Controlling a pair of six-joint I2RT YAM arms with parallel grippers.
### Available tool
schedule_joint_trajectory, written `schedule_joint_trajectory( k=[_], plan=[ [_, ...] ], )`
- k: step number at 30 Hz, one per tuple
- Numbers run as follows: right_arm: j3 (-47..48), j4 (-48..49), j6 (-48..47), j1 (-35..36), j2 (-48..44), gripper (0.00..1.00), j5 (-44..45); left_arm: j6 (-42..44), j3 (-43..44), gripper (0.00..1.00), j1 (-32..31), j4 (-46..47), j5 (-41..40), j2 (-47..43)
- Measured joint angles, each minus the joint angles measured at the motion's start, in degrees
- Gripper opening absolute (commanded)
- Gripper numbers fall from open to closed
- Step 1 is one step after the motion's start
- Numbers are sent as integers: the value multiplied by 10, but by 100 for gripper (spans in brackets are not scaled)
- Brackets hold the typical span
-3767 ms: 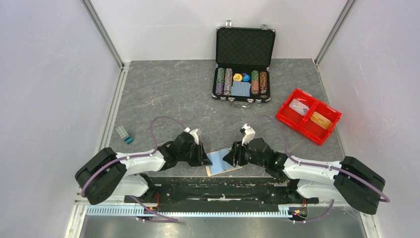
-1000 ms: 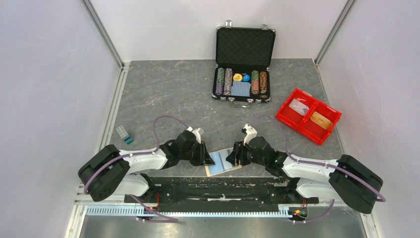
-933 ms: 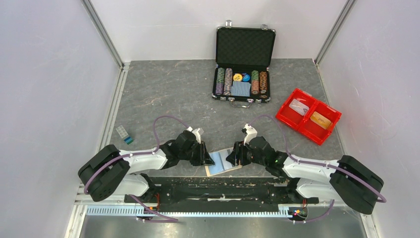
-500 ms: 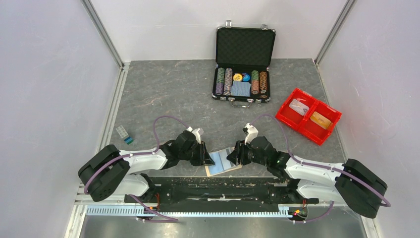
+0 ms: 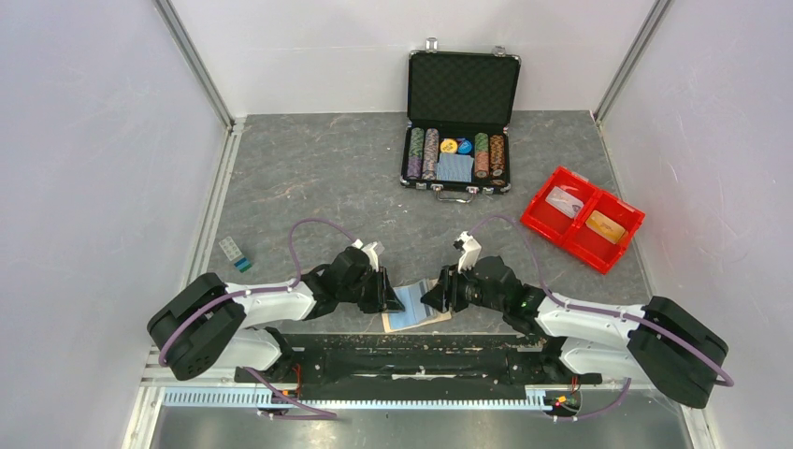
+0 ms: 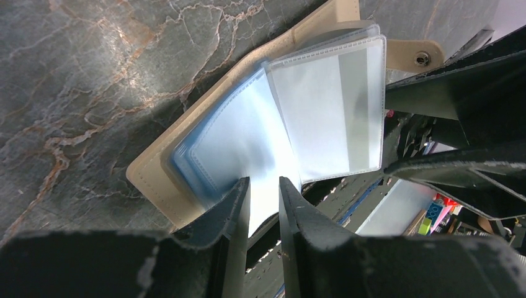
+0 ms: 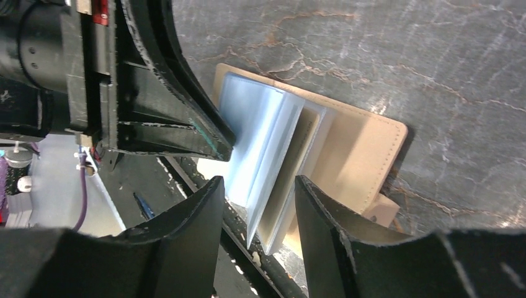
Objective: Take the credit cards out of the card holder
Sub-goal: Remove the credit card from the card holder.
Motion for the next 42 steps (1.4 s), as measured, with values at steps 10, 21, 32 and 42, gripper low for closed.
schedule_joint_trajectory(
  k=[10,21,32,42],
  plan=[
    [-9,52,11,0,8,44,-33,0,0,31,0,0,0,0],
    [-12,87,28,0,16,29,-52,0,-6,31,0,1,-1,-7],
    [-23,114,43,0,24,16,-56,0,-10,31,0,1,-1,-14],
    [-21,75,37,4,31,36,-30,0,-13,31,0,1,-1,-16]
  ],
)
